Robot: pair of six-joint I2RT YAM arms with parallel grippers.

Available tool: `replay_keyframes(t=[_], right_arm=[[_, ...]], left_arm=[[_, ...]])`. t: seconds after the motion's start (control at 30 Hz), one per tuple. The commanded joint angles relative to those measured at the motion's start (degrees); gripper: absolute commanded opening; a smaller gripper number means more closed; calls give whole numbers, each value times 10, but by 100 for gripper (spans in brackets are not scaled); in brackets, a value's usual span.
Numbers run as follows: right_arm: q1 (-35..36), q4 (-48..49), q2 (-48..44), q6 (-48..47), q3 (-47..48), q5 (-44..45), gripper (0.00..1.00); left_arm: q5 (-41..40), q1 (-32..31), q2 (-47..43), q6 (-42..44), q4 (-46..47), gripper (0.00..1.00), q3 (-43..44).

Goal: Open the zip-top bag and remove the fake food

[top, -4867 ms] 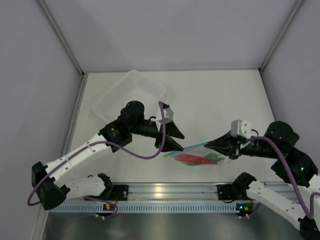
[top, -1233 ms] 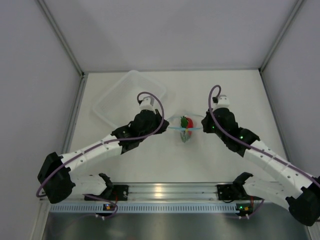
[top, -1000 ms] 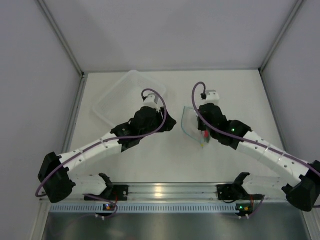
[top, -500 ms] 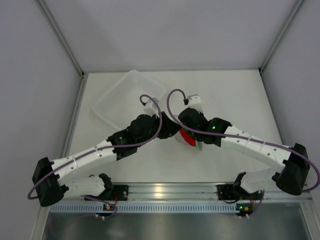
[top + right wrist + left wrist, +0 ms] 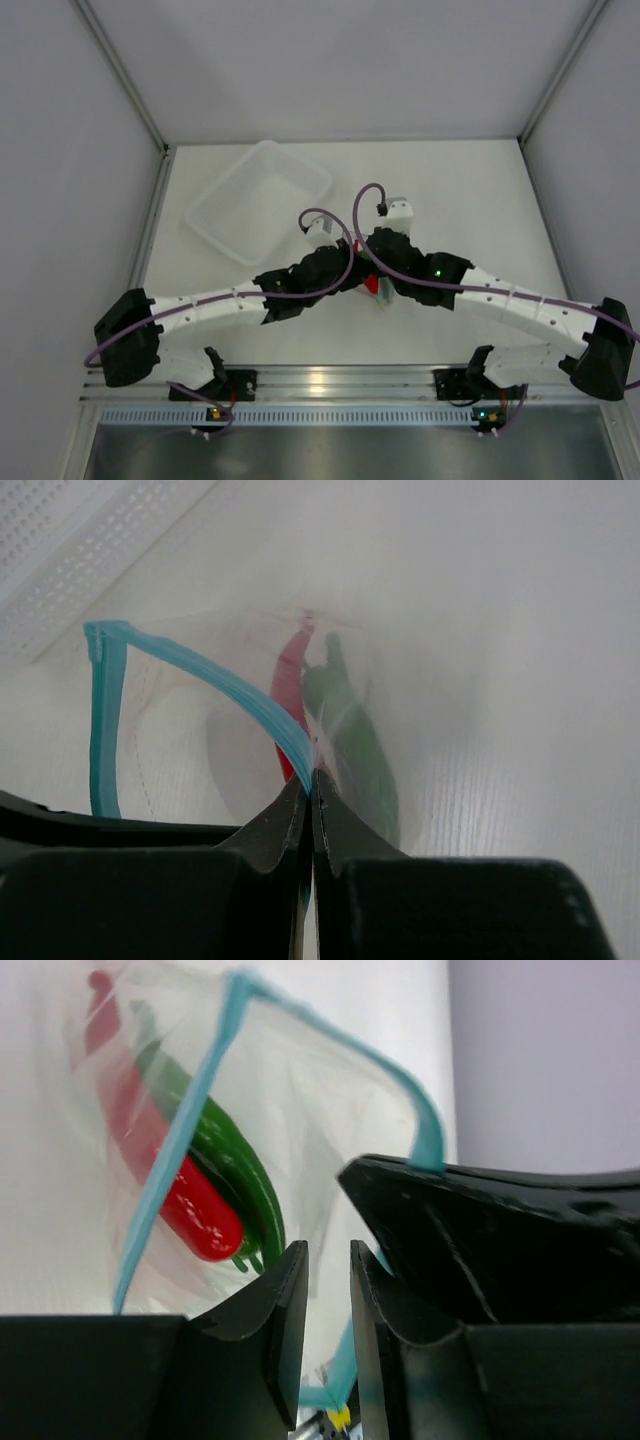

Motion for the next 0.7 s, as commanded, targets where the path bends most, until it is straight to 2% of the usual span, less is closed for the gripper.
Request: replay_keyframes(t=[0.0,0.23,0.4,0.67], right_arm=[[13,45,-7,20,-2,-8,0],[5,39,-19,23,-48,-2,0],[-26,43,-43,8,-79,-33,0],[-65,-19,-60,-46,-87,-29,0]], left_arm=[[-46,-1,35,-14,28,29,0],[-82,-2,109,-35,-25,27,9],[-99,-2,143,-20,-49,35,38],[-104,-1,189,-22,-76,35,61]])
